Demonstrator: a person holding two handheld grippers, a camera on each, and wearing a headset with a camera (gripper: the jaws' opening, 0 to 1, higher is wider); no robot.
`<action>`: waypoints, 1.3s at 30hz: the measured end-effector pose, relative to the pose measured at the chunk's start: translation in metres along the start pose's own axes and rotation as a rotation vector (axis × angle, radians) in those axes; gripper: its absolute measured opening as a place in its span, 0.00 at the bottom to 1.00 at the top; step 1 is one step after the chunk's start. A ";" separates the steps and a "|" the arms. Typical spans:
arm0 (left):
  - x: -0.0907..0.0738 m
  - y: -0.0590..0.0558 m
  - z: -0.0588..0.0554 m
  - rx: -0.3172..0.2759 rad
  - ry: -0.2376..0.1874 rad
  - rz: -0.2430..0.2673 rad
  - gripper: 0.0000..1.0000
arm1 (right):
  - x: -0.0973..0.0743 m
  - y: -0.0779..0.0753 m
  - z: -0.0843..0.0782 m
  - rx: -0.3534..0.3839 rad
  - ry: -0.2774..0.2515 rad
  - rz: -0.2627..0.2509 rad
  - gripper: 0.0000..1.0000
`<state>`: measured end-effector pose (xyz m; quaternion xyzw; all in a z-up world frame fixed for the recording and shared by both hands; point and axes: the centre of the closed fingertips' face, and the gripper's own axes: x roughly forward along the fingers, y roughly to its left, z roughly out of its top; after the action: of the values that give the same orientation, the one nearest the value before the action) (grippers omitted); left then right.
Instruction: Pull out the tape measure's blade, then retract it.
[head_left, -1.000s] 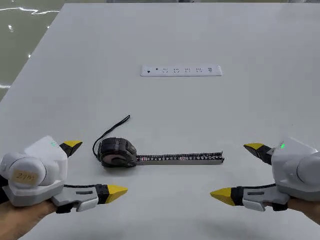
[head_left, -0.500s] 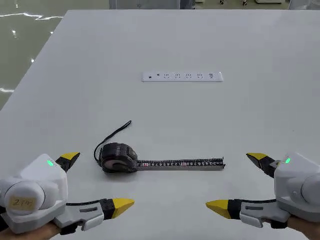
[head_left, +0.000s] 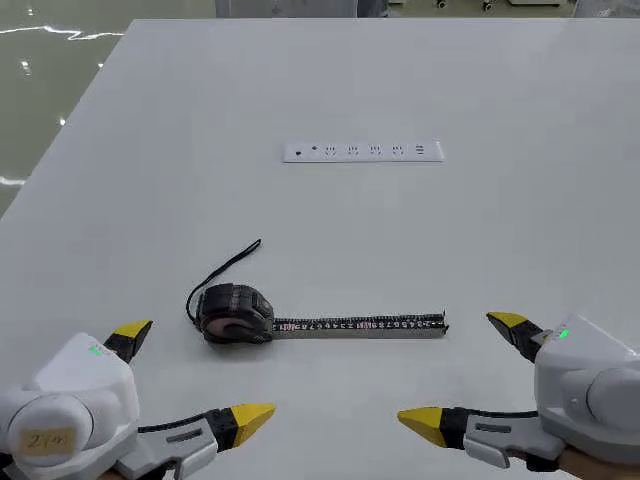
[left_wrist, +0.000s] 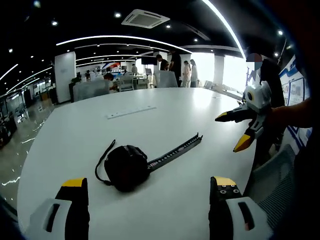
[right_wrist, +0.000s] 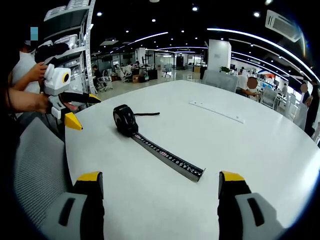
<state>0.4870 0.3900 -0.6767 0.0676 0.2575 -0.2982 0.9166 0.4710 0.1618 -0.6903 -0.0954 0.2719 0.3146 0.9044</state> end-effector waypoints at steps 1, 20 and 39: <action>0.000 0.002 -0.001 -0.009 0.004 0.009 0.99 | 0.000 0.000 0.000 0.005 -0.002 -0.003 0.98; -0.003 0.002 -0.003 -0.070 0.001 0.077 0.98 | -0.003 0.005 -0.004 0.013 0.003 -0.013 0.97; 0.003 0.003 0.004 -0.102 -0.015 0.143 0.98 | -0.002 0.000 -0.009 0.000 0.025 0.018 0.94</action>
<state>0.4925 0.3903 -0.6752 0.0367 0.2602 -0.2191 0.9397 0.4659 0.1573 -0.6964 -0.0970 0.2839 0.3217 0.8980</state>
